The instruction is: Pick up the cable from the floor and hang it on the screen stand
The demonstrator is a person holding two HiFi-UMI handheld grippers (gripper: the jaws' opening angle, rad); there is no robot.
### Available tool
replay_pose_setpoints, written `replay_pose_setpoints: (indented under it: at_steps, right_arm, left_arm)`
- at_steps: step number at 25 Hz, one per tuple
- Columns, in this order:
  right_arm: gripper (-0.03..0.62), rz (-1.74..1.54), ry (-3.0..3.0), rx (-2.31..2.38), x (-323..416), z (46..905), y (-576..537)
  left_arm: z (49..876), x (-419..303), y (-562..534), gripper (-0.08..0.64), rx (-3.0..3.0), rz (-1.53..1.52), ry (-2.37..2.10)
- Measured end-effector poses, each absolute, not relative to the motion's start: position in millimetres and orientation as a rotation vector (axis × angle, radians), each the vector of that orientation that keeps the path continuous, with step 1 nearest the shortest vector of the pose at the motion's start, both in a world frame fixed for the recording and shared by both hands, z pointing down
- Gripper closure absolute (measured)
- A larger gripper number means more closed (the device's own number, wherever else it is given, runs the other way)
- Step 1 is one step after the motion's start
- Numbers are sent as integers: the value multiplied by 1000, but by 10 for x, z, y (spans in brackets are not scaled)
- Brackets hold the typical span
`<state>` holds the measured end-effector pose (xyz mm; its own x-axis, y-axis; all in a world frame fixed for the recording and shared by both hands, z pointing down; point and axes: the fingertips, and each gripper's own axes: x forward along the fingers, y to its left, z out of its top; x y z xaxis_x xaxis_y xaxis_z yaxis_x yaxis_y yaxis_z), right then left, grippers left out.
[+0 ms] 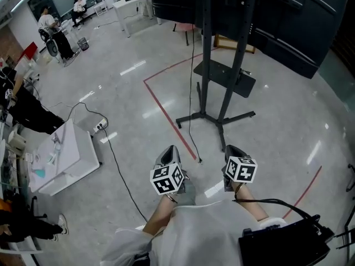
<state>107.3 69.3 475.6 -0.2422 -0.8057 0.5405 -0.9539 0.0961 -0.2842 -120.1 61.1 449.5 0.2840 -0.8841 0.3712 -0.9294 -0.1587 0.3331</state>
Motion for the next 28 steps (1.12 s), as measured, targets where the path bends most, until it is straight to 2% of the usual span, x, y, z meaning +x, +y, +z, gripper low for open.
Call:
replay_pose_setpoints:
  at_steps: [11, 28]
  right_arm:
    - [575, 813, -2186, 1801, 817, 4528, -1016]
    - [575, 989, -2106, 1627, 1058, 5415, -2009]
  left_arm:
    - [4519, -1183, -1124, 557, 2099, 140, -1535]
    - [5374, -721, -1976, 557, 1984, 321, -1461]
